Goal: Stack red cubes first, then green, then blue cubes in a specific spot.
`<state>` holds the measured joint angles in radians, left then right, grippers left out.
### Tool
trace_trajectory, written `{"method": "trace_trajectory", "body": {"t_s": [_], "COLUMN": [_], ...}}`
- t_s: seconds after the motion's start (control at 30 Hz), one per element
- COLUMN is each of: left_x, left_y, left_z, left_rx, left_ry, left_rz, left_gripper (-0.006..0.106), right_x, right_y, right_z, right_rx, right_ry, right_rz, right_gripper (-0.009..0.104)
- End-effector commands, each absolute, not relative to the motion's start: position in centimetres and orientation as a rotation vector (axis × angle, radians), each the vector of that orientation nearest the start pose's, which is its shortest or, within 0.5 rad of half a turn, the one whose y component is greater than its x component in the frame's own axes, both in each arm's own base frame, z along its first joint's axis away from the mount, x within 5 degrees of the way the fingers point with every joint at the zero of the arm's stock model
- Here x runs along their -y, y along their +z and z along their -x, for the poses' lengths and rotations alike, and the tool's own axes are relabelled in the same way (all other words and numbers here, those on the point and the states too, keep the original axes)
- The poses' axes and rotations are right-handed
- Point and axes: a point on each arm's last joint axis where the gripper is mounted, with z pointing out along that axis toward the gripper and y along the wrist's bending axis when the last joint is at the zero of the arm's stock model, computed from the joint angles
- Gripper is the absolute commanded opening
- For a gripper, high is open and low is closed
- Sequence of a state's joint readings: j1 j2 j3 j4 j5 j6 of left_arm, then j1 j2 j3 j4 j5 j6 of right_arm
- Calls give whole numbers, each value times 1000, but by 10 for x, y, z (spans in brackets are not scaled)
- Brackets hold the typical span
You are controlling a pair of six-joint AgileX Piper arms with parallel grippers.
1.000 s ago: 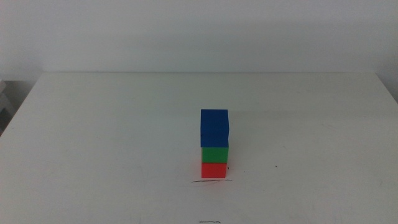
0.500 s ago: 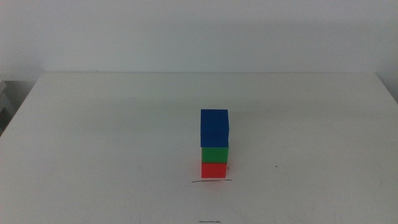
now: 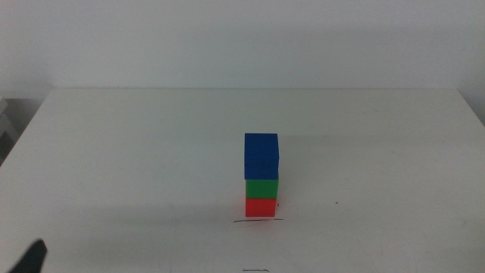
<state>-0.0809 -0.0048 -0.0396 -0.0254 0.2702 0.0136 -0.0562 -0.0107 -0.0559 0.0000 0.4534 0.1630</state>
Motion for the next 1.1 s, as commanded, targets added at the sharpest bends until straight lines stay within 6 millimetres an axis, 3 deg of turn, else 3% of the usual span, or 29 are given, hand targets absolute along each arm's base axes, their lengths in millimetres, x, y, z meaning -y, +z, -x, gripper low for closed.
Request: {"method": "trace_trajectory", "body": {"t_s": [0.0,0.13,1.07], "left_x": [5,5,1], "left_y": [206,189,190], "left_z": [-52,-54,-54], "left_rx": [-1617,-1656,-1654], "left_ry": [-91,-90,-37], "left_rz": [-45,-46,12], "left_gripper": [92,92,92], "right_x": [4,4,4], "right_y": [199,195,195], "right_z": [-49,-50,-50], "right_rx": [-1768,-1781,-1782], "right_ry": [50,38,36], "right_rz": [-186,-181,-147], "right_gripper": [78,78,78]}}
